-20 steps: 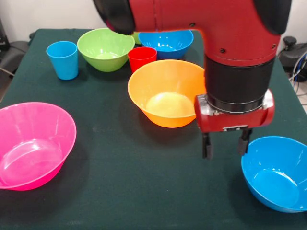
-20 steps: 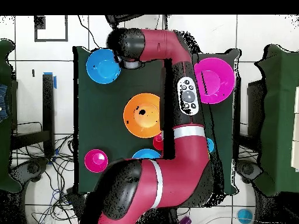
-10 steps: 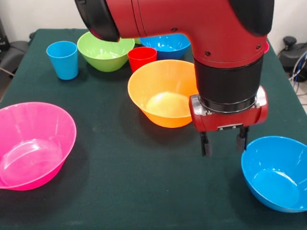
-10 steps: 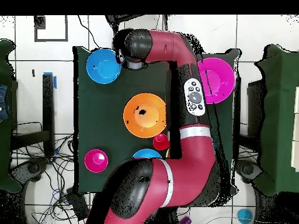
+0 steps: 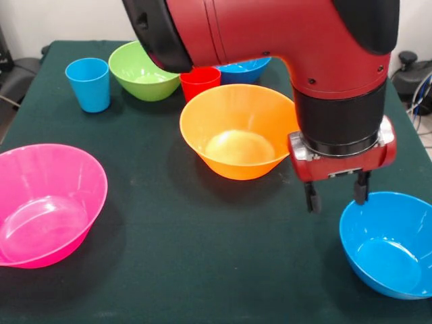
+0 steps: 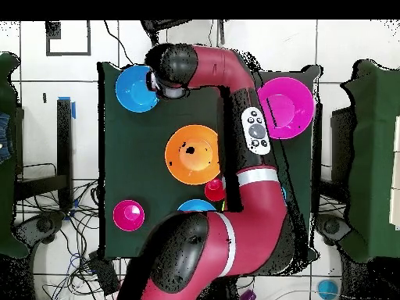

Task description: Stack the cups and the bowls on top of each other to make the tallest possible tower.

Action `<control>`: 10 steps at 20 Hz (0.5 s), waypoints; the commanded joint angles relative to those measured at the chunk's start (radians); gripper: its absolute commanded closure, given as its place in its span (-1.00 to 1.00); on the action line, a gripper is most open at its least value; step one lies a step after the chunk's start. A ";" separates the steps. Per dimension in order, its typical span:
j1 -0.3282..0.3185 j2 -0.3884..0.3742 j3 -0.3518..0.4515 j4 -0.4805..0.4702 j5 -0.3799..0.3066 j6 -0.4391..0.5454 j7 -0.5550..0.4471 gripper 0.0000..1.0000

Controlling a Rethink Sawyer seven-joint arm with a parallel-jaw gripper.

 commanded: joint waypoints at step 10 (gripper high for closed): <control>-0.053 -0.008 0.128 0.226 -0.027 -0.174 -0.259 -1.00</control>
